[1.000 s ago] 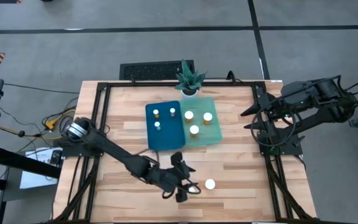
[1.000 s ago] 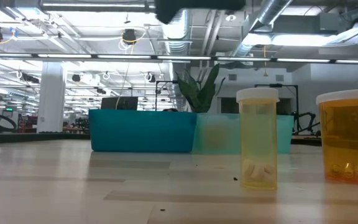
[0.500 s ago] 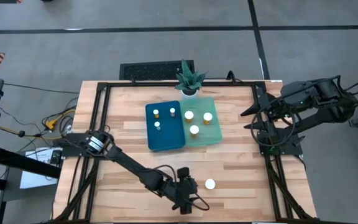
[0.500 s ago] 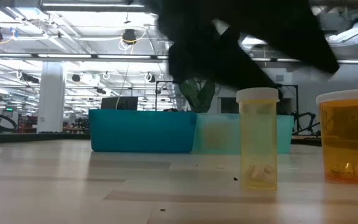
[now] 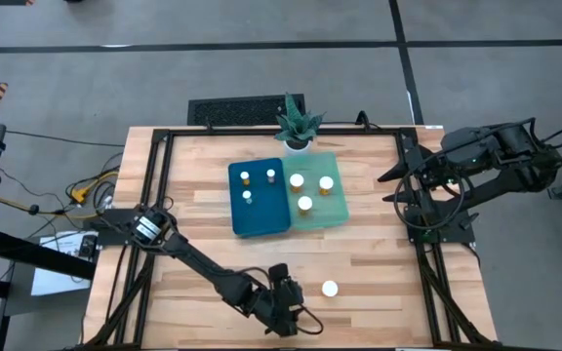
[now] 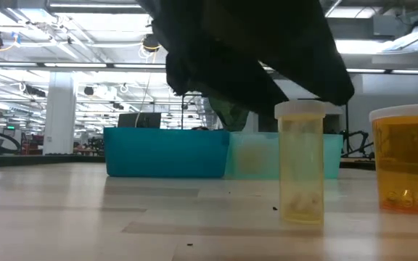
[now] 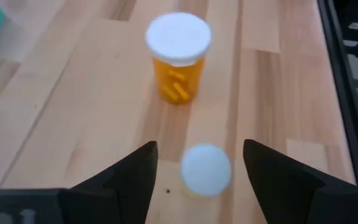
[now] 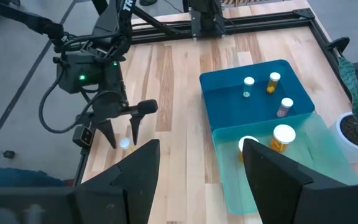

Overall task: Pick and place medicine bottles into bin by pill shape (circle, oval)
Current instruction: Put the small yellow tablet bottle into the blue bin

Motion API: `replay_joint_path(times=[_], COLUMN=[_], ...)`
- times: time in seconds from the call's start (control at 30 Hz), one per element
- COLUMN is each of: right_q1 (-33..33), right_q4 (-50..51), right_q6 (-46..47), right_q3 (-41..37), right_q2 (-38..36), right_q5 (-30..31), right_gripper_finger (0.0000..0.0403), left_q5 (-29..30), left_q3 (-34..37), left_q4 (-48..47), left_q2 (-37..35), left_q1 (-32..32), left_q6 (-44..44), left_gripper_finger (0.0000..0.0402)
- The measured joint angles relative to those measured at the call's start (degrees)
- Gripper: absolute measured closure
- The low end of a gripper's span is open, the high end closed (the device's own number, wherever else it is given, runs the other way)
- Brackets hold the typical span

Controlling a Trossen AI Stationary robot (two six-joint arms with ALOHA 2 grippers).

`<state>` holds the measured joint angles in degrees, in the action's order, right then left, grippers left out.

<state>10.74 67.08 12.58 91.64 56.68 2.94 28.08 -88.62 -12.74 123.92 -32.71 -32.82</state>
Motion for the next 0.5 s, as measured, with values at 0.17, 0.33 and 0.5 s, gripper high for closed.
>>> replay_joint_path(times=[0.17, 0.33, 0.5], right_q1=[0.0, 0.0, 0.0], right_q4=[0.0, 0.0, 0.0], right_q6=[0.0, 0.0, 0.0], right_q3=[0.0, 0.0, 0.0], right_q2=[0.0, 0.0, 0.0], right_q5=[0.0, 0.0, 0.0], right_gripper_finger=[0.0165, 0.0165, 0.0165], left_q5=[-0.6, -1.4, -1.5], left_q3=[0.0, 0.0, 0.0], left_q4=[-2.0, -1.5, -0.9], left_q2=[0.0, 0.0, 0.0], left_q1=[0.1, 0.2, 0.2], left_q6=[-0.7, 0.5, 0.1], left_gripper_finger=[0.0212, 0.025, 0.0273])
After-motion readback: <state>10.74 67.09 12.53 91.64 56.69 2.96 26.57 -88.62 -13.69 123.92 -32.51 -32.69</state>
